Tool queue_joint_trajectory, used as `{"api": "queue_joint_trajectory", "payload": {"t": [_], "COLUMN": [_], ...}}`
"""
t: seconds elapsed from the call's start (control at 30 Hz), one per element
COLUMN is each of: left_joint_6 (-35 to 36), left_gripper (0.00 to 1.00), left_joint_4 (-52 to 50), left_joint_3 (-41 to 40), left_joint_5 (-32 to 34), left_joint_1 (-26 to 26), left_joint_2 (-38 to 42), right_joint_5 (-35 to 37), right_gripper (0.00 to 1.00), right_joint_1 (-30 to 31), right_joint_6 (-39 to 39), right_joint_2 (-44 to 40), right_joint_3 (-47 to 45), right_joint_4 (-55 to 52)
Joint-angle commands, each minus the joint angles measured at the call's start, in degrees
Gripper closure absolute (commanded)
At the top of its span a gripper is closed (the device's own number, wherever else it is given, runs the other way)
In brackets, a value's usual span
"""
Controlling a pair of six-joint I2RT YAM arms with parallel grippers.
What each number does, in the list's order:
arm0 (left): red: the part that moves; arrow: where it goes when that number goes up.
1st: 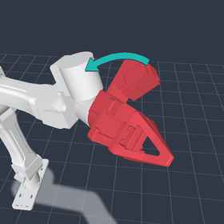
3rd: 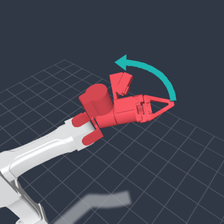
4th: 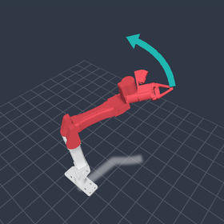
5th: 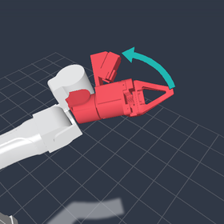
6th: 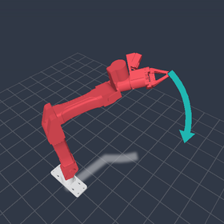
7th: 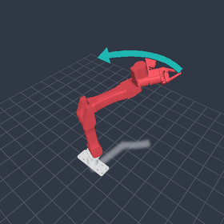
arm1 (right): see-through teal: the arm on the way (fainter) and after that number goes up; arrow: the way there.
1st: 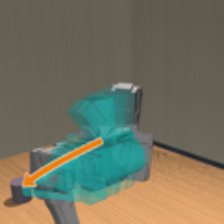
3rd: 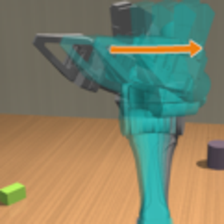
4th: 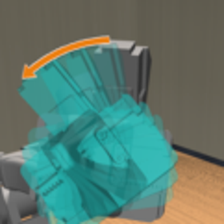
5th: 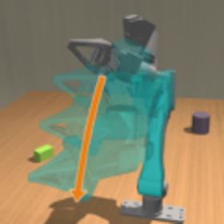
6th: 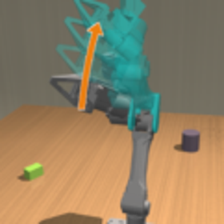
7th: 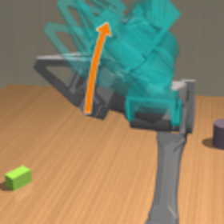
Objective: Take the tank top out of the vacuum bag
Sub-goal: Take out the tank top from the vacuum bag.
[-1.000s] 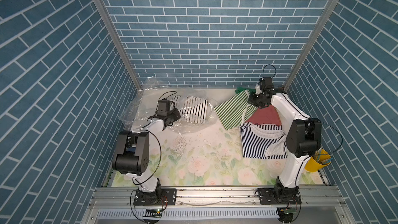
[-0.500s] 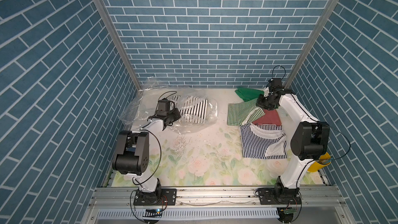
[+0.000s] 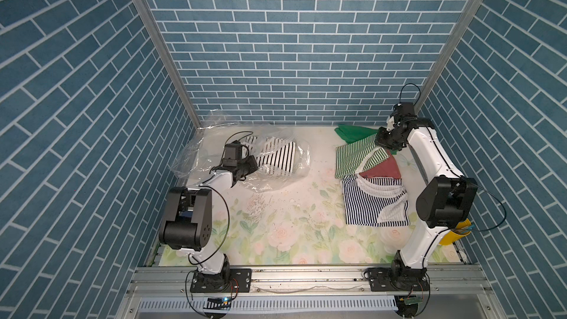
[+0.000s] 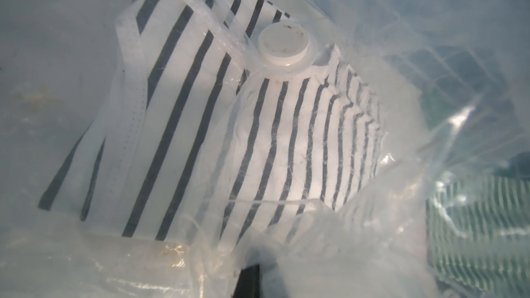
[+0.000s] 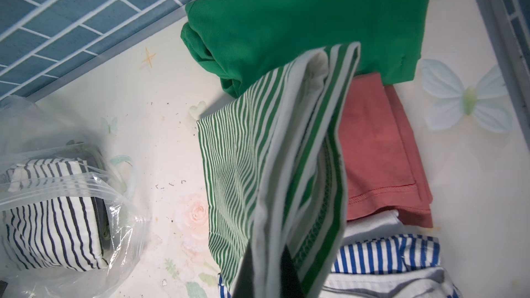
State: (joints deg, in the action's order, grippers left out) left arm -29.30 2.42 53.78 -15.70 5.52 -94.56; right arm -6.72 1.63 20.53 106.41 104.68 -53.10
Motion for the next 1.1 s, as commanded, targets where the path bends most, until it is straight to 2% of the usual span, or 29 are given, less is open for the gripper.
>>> {"api": "queue_joint_trajectory", "payload": {"t": [0.0, 0.2, 0.43, 0.87, 0.9, 0.97, 1.03, 1.07], "left_joint_6": [1.23, 1.24, 1.10, 1.06, 1.08, 1.09, 1.13, 1.09], "left_gripper": [1.00, 1.00, 1.00, 1.00, 1.00, 1.00, 1.00, 1.00], "left_joint_4": [0.64, 0.86, 0.70, 0.25, 0.23, 0.22, 0.30, 0.36], "left_joint_3": [-0.24, -0.91, -0.89, -0.52, -0.52, -0.67, -0.91, -1.04], "left_joint_5": [0.12, -0.38, -0.47, -0.89, -0.92, -1.00, -1.10, -1.15], "left_joint_1": [-0.60, -0.60, -0.60, -0.60, -0.60, -0.60, -0.60, -0.60], "left_joint_2": [1.04, 1.14, 1.36, 1.09, 1.16, 1.26, 1.36, 1.31], "right_joint_5": [2.06, 4.35, 5.48, 16.98, 17.85, 19.95, 22.02, 22.30], "right_gripper": [1.00, 1.00, 1.00, 1.00, 0.94, 0.73, 0.40, 0.31], "right_joint_1": [-1.98, -5.62, -5.93, -6.02, -6.02, -6.02, -6.02, -5.95], "right_joint_6": [-2.83, -5.73, -7.06, -11.19, -11.59, -11.72, -10.28, -9.45], "right_joint_2": [-2.64, -2.10, 0.39, 7.83, 7.93, 7.63, 7.05, 6.54], "right_joint_3": [2.35, 2.83, -1.73, -1.70, -1.54, -1.52, -0.77, -0.62], "right_joint_4": [-3.96, -3.74, 0.49, 4.06, 4.34, 4.48, 2.94, 2.17]}}
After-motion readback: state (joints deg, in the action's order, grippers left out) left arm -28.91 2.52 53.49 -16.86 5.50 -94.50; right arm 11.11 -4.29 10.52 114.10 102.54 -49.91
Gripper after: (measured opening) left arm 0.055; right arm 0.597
